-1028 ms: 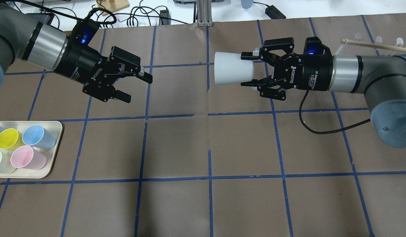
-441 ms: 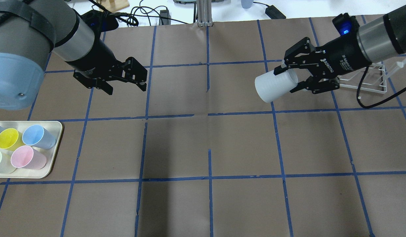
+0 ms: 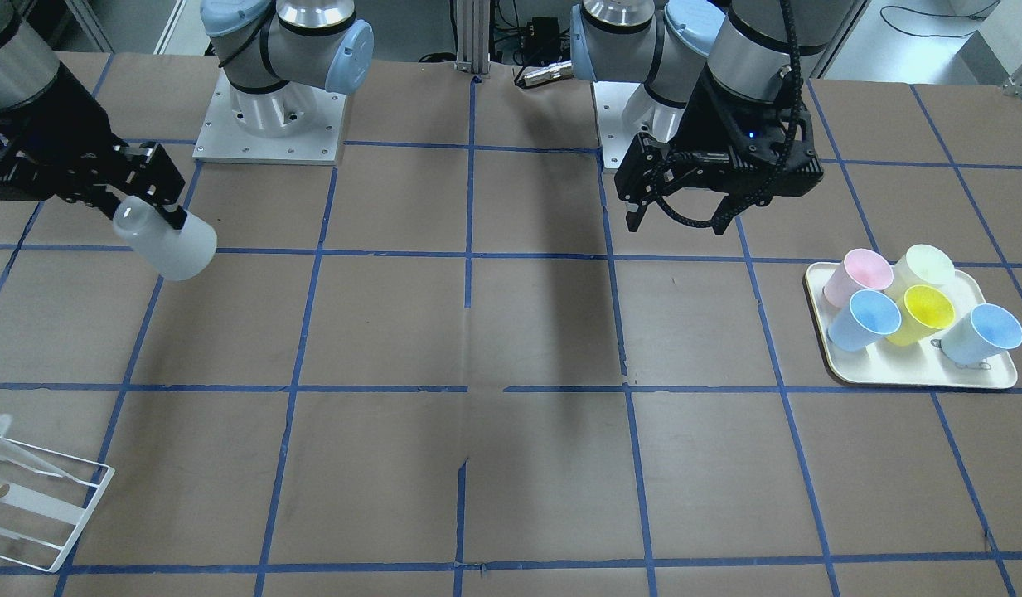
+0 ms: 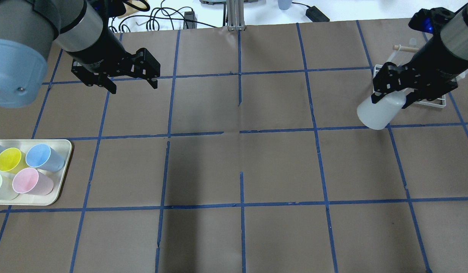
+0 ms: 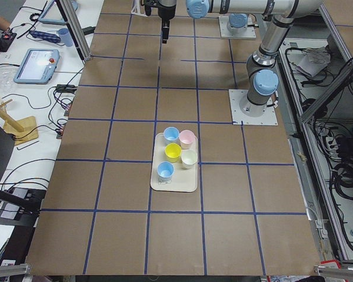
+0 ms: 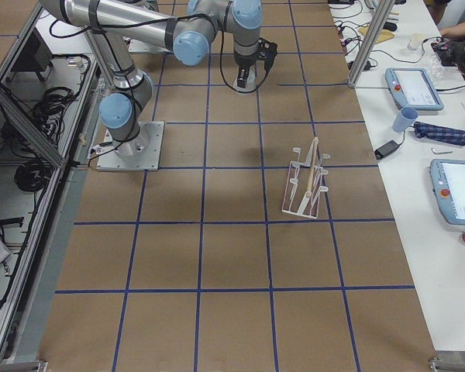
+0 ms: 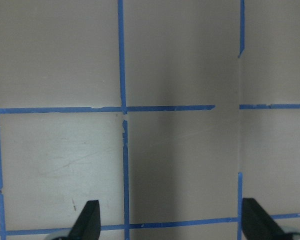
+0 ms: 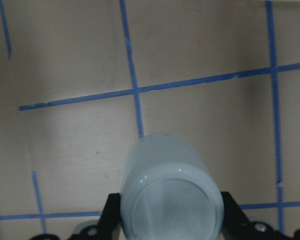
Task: Transfer IKEA cup to right arm and place on rack
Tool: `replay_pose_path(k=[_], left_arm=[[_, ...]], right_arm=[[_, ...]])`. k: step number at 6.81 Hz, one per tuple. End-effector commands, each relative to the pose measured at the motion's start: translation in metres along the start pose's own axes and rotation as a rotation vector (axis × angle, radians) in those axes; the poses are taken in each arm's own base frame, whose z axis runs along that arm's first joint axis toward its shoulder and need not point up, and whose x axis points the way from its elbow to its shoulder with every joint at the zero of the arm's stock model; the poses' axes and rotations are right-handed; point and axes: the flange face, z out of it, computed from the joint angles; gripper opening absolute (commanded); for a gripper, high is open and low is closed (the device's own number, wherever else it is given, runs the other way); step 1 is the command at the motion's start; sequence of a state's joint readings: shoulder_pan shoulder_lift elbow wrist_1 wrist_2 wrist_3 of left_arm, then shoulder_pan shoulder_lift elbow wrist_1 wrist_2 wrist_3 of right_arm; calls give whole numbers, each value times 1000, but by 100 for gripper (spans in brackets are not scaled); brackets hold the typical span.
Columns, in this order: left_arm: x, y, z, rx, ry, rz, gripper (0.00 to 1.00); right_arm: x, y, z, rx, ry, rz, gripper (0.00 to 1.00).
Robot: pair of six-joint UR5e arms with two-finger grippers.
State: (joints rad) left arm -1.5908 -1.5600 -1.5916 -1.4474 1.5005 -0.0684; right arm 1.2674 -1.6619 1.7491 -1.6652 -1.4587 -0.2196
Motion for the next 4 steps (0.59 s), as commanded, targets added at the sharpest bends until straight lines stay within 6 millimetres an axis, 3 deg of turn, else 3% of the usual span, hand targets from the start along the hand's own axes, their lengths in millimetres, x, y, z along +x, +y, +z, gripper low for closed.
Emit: replay_pose_path(k=[1, 2, 4], left_arm=[[19, -18, -9, 13, -4, 26, 100], [34, -22, -8, 22, -77, 65, 100], [40, -28, -1, 23, -82, 82, 100]], right_arm=[[28, -35, 3, 86, 196, -118, 34], [34, -53, 16, 118, 211, -129, 34], [53, -84, 32, 136, 242, -168, 34]])
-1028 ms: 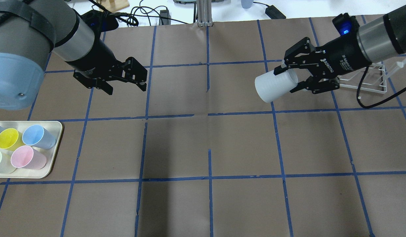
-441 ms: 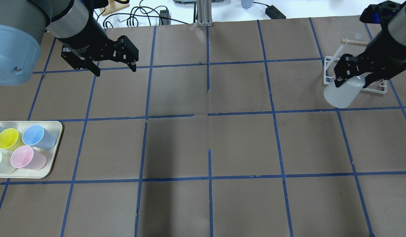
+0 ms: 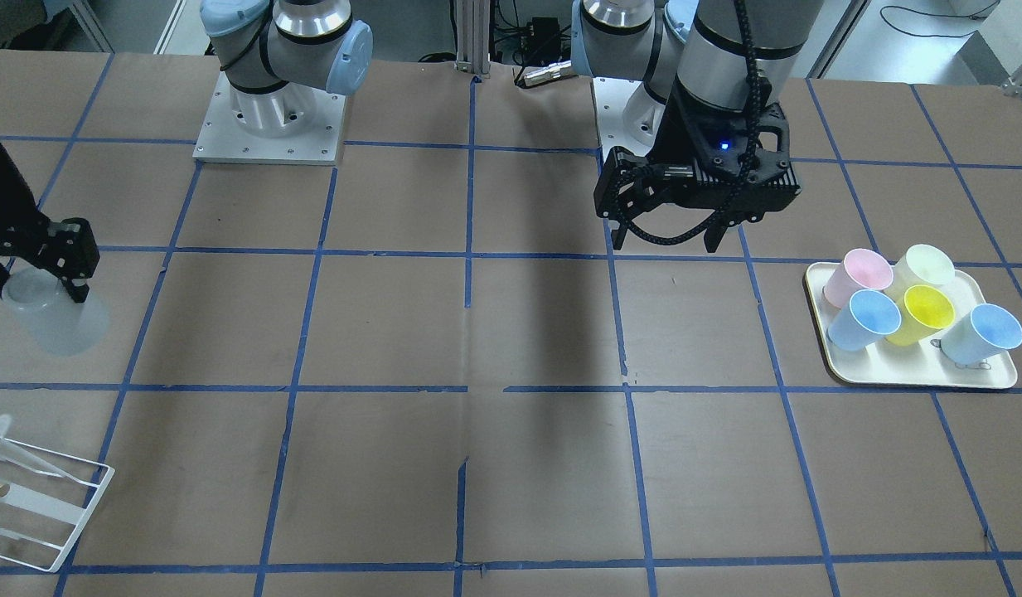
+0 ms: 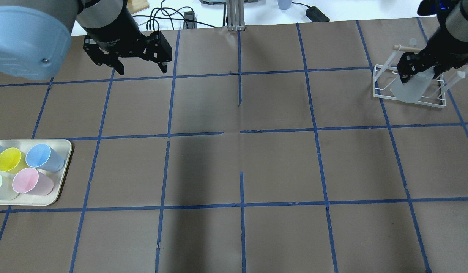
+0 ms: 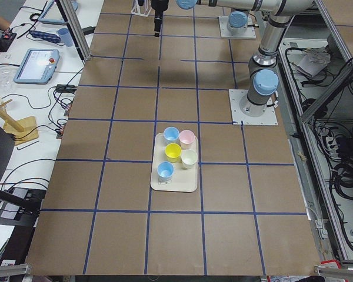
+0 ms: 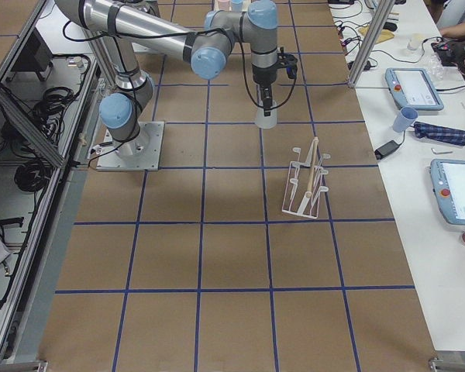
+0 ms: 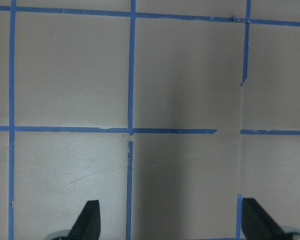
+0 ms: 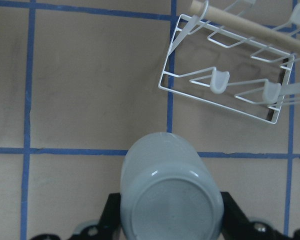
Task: Transfer IKEA cup to right arm and place on rack
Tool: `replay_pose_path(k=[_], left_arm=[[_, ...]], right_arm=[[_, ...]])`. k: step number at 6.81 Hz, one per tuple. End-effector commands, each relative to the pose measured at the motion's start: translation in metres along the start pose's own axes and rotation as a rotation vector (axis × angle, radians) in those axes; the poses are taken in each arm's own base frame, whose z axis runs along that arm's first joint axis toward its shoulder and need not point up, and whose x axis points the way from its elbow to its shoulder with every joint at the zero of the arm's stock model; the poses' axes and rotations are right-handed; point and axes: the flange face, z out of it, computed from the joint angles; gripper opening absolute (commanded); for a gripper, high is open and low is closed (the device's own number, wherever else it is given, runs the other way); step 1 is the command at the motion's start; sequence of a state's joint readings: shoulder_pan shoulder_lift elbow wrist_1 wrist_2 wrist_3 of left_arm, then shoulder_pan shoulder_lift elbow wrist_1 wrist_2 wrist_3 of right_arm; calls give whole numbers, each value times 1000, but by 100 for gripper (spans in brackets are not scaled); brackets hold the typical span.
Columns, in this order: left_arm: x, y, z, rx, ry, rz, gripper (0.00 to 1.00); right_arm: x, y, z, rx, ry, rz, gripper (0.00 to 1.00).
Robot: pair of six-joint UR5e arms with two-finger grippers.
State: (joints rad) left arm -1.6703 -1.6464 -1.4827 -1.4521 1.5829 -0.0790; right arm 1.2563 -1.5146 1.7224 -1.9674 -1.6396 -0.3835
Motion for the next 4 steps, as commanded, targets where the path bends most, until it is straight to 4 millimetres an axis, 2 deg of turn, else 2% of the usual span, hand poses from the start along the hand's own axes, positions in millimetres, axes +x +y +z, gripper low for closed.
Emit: replay_pose_path(k=[1, 2, 3, 4], left_arm=[[3, -3, 3, 7, -17, 12, 100], [1, 4, 4, 2, -16, 4, 100], [1, 4, 4, 1, -18, 4, 100], [0, 4, 1, 7, -18, 1, 100]], right_arm=[[21, -31, 19, 15, 16, -5, 34], [27, -45, 26, 12, 15, -7, 34], [32, -59, 24, 27, 15, -6, 35], [37, -69, 35, 17, 13, -7, 35]])
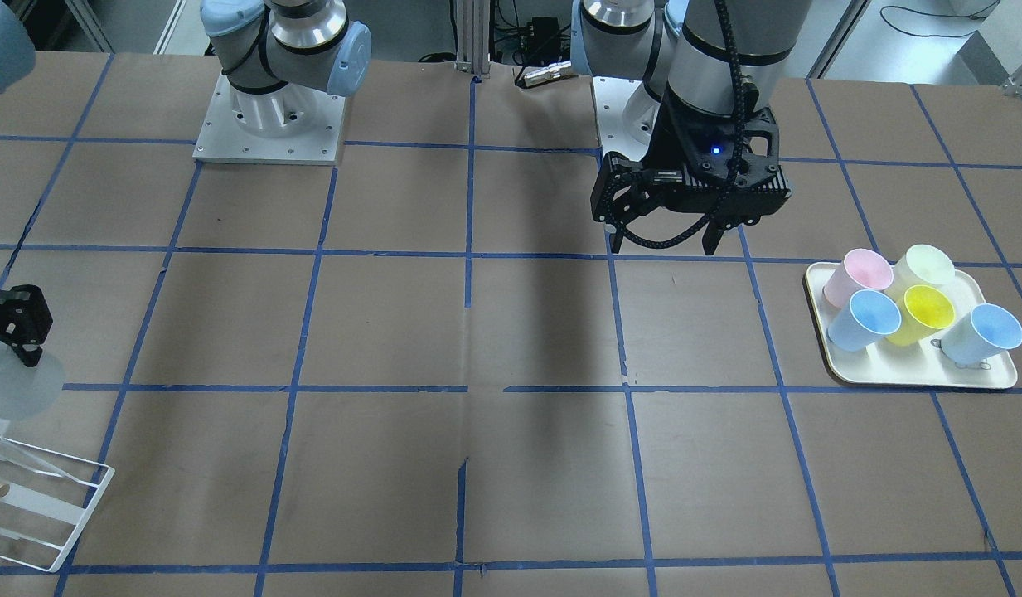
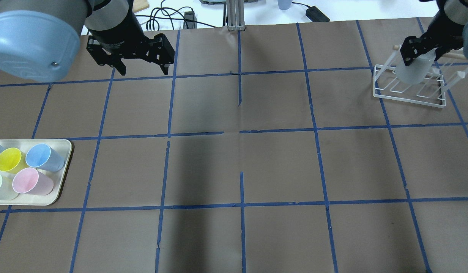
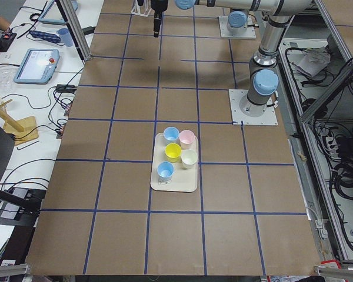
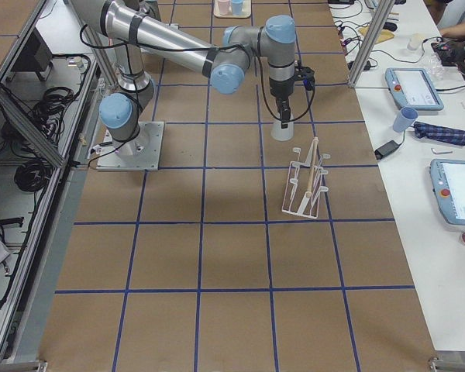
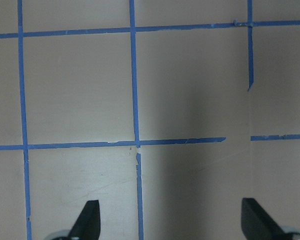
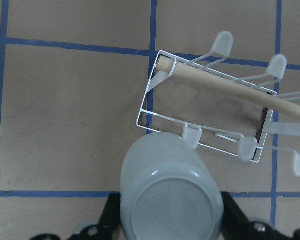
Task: Transfer IKEA cup to right arm and place on rack
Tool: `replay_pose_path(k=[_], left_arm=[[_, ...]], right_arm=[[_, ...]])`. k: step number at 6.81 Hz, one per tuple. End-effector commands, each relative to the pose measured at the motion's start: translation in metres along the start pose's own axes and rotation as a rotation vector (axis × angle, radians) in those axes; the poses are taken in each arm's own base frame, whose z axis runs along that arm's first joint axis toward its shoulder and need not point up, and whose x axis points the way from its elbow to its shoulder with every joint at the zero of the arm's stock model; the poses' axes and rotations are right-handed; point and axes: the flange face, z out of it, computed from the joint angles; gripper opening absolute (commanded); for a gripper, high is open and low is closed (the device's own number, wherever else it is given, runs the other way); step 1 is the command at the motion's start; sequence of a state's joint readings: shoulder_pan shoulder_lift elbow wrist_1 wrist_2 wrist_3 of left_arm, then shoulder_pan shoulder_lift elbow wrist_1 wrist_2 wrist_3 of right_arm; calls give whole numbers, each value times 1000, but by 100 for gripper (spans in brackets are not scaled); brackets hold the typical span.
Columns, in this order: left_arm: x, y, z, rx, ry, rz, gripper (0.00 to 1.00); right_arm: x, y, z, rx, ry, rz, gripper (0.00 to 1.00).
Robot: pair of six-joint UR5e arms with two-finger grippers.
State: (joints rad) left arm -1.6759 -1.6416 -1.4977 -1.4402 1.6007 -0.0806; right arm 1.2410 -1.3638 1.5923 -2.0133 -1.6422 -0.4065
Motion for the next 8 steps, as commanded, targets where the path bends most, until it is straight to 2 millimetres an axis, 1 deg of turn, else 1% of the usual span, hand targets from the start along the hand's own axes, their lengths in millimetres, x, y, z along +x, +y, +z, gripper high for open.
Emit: replay_pose_path(k=[1, 2, 3, 4, 5, 6, 7, 8], left_arm=[[-1, 1, -2, 4, -1, 0, 100], [-2, 1, -1, 1, -3, -3, 100], [-4, 2, -2, 4, -1, -6, 100], [-4, 2, -4, 7, -1, -8, 100], [-4, 3, -6, 10, -1, -8, 100], [-4, 3, -6, 10, 1, -8, 100], [-3, 3, -5, 9, 5, -9, 100], [-3, 2, -3, 5, 2, -6, 100]], right_arm=[[8, -19, 15, -8, -4, -19, 35], [9, -20, 19, -13, -6, -20, 35], [27, -18, 25, -21, -8, 7, 35], [43, -17, 42, -43, -13, 5, 35], [45, -18, 47, -43, -14, 1, 35], [44, -18, 51, -42, -26, 8, 35], [42, -20, 59, -44, -49, 11, 35], [42, -20, 60, -45, -50, 10, 35]])
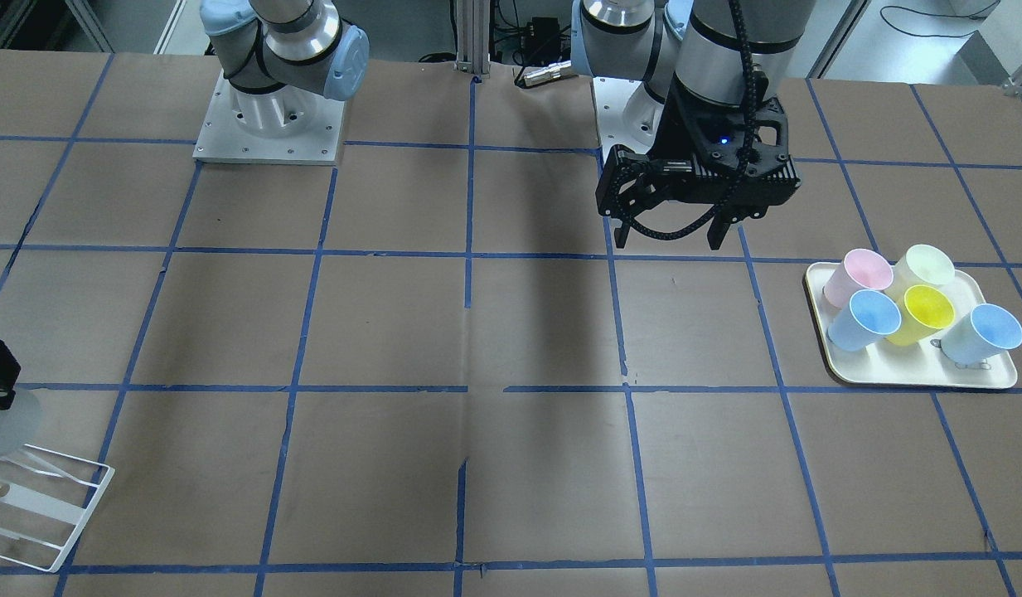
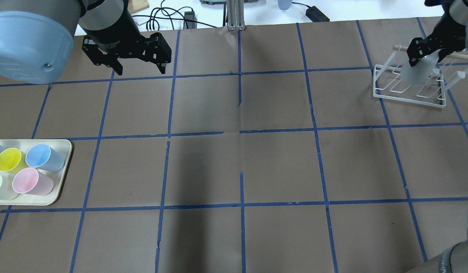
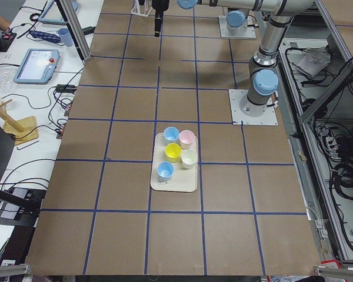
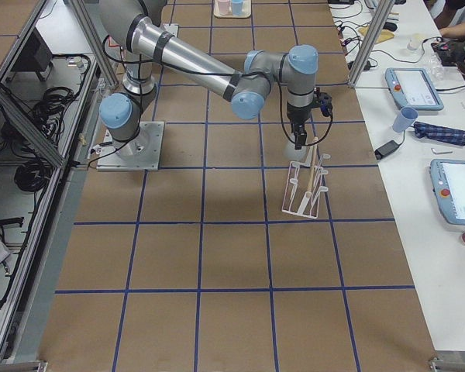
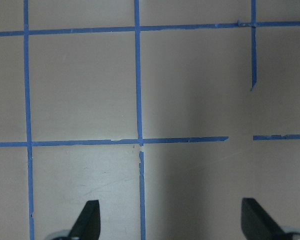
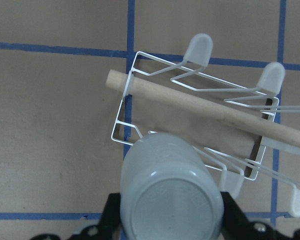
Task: Transfer IKEA cup to right arm and place on rack
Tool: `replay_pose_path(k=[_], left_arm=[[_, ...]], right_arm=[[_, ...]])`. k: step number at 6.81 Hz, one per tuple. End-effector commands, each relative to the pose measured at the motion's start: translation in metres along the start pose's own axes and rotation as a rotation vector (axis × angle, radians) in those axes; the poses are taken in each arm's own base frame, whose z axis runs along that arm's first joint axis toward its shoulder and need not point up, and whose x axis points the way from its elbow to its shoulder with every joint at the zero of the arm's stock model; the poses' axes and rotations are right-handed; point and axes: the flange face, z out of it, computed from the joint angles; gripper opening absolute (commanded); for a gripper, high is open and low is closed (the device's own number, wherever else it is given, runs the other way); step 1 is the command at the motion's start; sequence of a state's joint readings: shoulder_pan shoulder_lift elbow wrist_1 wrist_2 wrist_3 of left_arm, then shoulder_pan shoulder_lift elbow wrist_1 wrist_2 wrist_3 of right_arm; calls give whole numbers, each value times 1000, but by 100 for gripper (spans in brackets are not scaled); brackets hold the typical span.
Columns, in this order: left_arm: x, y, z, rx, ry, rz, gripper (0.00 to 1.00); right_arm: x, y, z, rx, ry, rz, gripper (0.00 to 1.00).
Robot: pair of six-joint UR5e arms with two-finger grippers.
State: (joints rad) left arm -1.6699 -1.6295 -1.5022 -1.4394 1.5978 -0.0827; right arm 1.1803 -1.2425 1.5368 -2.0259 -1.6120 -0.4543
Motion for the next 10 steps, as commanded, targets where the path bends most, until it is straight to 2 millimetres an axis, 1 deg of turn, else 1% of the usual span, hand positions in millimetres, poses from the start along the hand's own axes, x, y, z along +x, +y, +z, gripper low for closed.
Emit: replay_pose_path(k=[1, 2, 3, 5, 6, 7, 8, 9, 10], left_arm=[[1, 2, -2, 5, -3, 5, 100], [1, 0, 5, -12, -3, 5, 100], [2, -1, 4, -6, 2, 4, 100], [3, 0, -2, 3, -1, 6, 100], [0, -3, -4, 2, -5, 2, 100], [-3, 0, -3, -20, -6, -2, 100], [-5, 6, -4, -53, -7, -1, 100], [-7, 9, -10, -54, -9, 1, 100], [-8, 9, -11, -52, -8, -3, 100]], right_arm=[[0, -1, 5, -3, -10, 1, 36], [0, -3, 15, -15, -17, -1, 40], [1, -6, 23, -15, -17, 0, 43], [1, -7, 31, -25, -21, 1, 47], [1, -8, 40, -33, -30, 12, 53], [2, -10, 49, -41, -34, 13, 62], [3, -12, 52, -27, -28, 10, 76], [3, -12, 53, -28, -29, 10, 100], [4, -12, 52, -31, -26, 13, 100]])
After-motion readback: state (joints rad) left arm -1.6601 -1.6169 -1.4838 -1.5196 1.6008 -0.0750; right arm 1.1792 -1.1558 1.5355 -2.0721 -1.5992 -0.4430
